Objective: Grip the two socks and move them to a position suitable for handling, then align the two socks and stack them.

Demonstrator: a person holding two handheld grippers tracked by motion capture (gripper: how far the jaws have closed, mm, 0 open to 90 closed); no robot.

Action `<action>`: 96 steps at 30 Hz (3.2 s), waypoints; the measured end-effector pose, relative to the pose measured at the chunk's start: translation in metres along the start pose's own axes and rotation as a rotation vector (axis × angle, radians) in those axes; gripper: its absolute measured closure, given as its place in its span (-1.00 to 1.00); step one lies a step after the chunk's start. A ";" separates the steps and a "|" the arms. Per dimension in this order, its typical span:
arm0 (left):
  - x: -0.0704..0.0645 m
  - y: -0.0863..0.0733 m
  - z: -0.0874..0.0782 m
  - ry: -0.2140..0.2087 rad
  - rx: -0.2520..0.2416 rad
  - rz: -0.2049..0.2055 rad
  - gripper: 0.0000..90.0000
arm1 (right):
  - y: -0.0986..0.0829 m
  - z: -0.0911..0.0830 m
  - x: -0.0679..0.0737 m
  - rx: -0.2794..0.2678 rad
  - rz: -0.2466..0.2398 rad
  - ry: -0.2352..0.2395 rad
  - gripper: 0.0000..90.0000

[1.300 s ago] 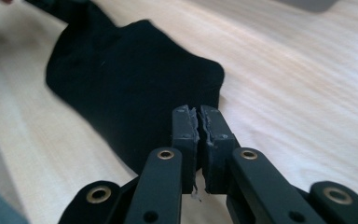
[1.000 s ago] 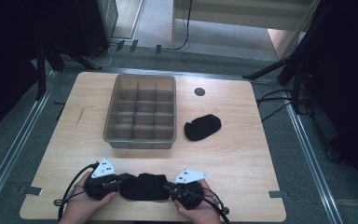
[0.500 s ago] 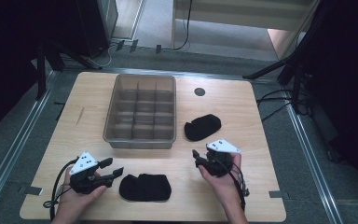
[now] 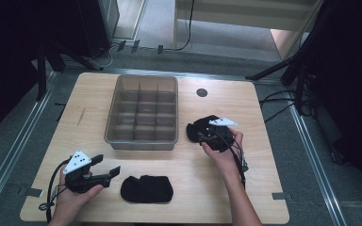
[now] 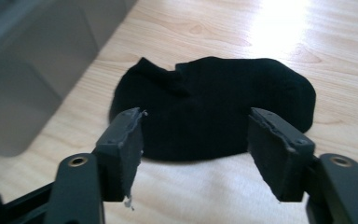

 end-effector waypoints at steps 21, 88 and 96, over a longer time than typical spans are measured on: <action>0.007 0.002 -0.002 0.015 -0.005 -0.012 -0.79 | -0.005 0.049 -0.015 0.158 0.008 -0.040 -0.30; -0.023 0.005 0.000 -0.073 -0.002 0.003 -0.68 | -0.023 -0.119 0.184 -0.042 0.090 0.389 0.82; -0.026 0.006 -0.004 -0.101 -0.001 0.020 -0.42 | -0.024 -0.111 0.195 -0.071 0.022 0.396 0.14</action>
Point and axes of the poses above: each handheld gripper's, and its own axes: z roughly forward along the jaws, y roughly out of its top, x roughly to its left, the point moved 10 cm from there along z, roughly forward along the jaws, and after that the axes turned 14 degrees about -x, right-handed, at the moved point
